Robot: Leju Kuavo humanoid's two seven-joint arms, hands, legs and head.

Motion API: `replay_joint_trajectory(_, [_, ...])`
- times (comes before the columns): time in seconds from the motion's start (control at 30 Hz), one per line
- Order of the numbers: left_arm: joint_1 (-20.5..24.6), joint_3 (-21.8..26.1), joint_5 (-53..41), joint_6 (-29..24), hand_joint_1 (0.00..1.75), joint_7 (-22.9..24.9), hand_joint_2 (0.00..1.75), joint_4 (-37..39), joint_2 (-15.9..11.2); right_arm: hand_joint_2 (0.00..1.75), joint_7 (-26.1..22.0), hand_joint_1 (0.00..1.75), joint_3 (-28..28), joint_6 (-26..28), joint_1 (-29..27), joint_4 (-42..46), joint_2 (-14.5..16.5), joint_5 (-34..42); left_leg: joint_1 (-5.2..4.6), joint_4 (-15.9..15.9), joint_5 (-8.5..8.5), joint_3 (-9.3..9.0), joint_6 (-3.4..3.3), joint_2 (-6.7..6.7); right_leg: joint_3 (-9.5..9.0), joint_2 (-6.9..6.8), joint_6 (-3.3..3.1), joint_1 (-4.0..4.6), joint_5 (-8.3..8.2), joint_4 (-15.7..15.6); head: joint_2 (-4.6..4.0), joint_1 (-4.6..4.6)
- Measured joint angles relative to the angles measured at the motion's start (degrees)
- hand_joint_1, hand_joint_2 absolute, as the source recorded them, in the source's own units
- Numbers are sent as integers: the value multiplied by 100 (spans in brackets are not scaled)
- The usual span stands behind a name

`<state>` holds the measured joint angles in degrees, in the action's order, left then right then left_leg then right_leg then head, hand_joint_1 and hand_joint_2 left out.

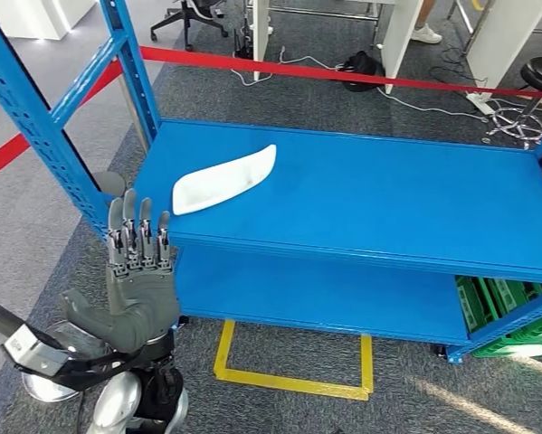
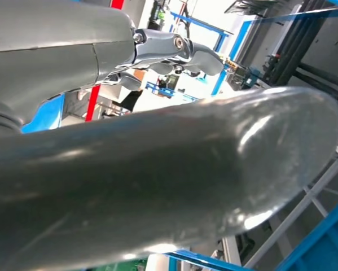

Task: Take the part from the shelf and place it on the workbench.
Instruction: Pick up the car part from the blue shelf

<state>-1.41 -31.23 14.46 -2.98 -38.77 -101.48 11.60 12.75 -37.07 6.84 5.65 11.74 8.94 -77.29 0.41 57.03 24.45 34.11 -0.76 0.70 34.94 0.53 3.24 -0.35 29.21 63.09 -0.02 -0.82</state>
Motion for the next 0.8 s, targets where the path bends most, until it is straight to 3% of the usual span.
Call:
replay_joint_trajectory(0.07, [-1, 4, 0, 1, 0, 0, 0, 1, 2, 0, -1, 0, 0, 0, -3, 0, 0, 0, -5, 1, 13, -6, -31, -3, 389, -6, 26, -2, 348, 790, 1, -25])
replay_joint_trajectory(0.1, [-3, 7, 0, 1, 0, 0, 0, 2, 1, 0, -1, 0, 0, -1, -9, 0, 0, 0, -7, 2, 19, -10, -37, -2, 546, -6, 32, -2, 428, 1084, 1, -25])
replay_joint_trajectory(0.13, [-4, 10, -1, 1, 0, 0, 0, 2, 1, 0, 0, 0, 0, -1, -14, 0, 0, 0, -8, 2, 25, -18, -40, 1, 611, -6, 34, -2, 397, 1179, 1, -28])
replay_joint_trajectory(0.17, [-4, 14, -1, 1, 0, 0, 0, 2, 1, 0, 1, 0, 0, -2, -16, 0, 0, 1, -8, 3, 33, -33, -37, 5, 564, -6, 30, -2, 259, 1043, 1, -29])
replay_joint_trajectory(0.23, [-4, 20, 0, 1, 0, 0, 0, 2, 1, 0, 1, 0, 0, -4, -9, 0, -2, 2, -8, 3, 57, -79, -8, 11, 205, -8, 10, -5, -152, 272, 0, -30])
replay_joint_trajectory(0.3, [-3, 25, 3, -4, 0, 0, 0, 1, 3, 0, 0, 0, 0, -5, 3, 0, -3, 2, -29, 13, 79, -101, 46, 16, -101, 3, -28, -1, -369, -345, 1, -25])
replay_joint_trajectory(0.4, [-4, 30, 22, -34, 0, 0, 0, 0, 15, 0, 1, 0, 0, -7, -5, 0, -3, 2, -37, -5, 69, -97, 132, 18, -148, 19, -120, 15, -384, -457, 1, -14])
replay_joint_trajectory(0.47, [-3, 34, 39, -50, 0, 0, 0, 0, 28, 0, 2, 0, 0, -7, -10, 0, -4, 2, -31, 95, 160, -49, 200, 7, -149, 16, -189, -1, -396, -471, 1, -2])
replay_joint_trajectory(0.5, [-2, 36, 43, -56, 0, 0, 0, 0, 32, 0, 1, 0, 0, -7, -6, 0, -3, 2, -30, 305, 290, 51, 231, 2, -153, 13, -220, -15, -398, -479, 0, 8])
replay_joint_trajectory(0.57, [-4, 38, 23, -80, 0, 0, 0, 0, 32, 0, 0, 0, 0, -7, -3, 0, -3, 2, -25, 1048, 616, 430, 272, -5, -157, 11, -278, -19, -341, -483, 1, 25])
replay_joint_trajectory(0.63, [-19, 39, -10, -109, 0, -5, 0, 0, 26, 0, 1, 0, 0, -7, -19, 0, -4, 2, -23, 1625, 712, 770, 281, -5, -191, 10, -306, -16, -266, -486, 1, 25])
replay_joint_trajectory(0.67, [-27, 38, -24, -117, 0, -11, 0, 0, 23, 0, 4, 0, 0, -7, -29, 0, -4, 1, -23, 1625, 602, 798, 273, -5, -229, 9, -305, -15, -237, -486, 0, 25])
replay_joint_trajectory(0.7, [-33, 37, -34, -120, 0, -20, 0, 0, 21, 0, 9, 0, 0, -8, -36, 0, -4, 1, -23, 1410, 406, 710, 258, -6, -280, 9, -294, -16, -212, -486, 0, 25])
replay_joint_trajectory(0.77, [-33, 34, -48, -120, 0, -33, 0, 0, 21, 0, 28, 0, 0, -10, -40, 0, -4, -1, -29, 674, 1, 348, 214, -15, -393, 12, -241, -7, -170, -479, 1, 29])
replay_joint_trajectory(0.8, [-28, 33, -49, -121, 0, -36, 0, -1, 25, 0, 38, 0, 0, -11, -39, 0, -4, -2, -29, 356, -89, 186, 187, -21, -426, 17, -206, 5, -153, -470, 1, 34])
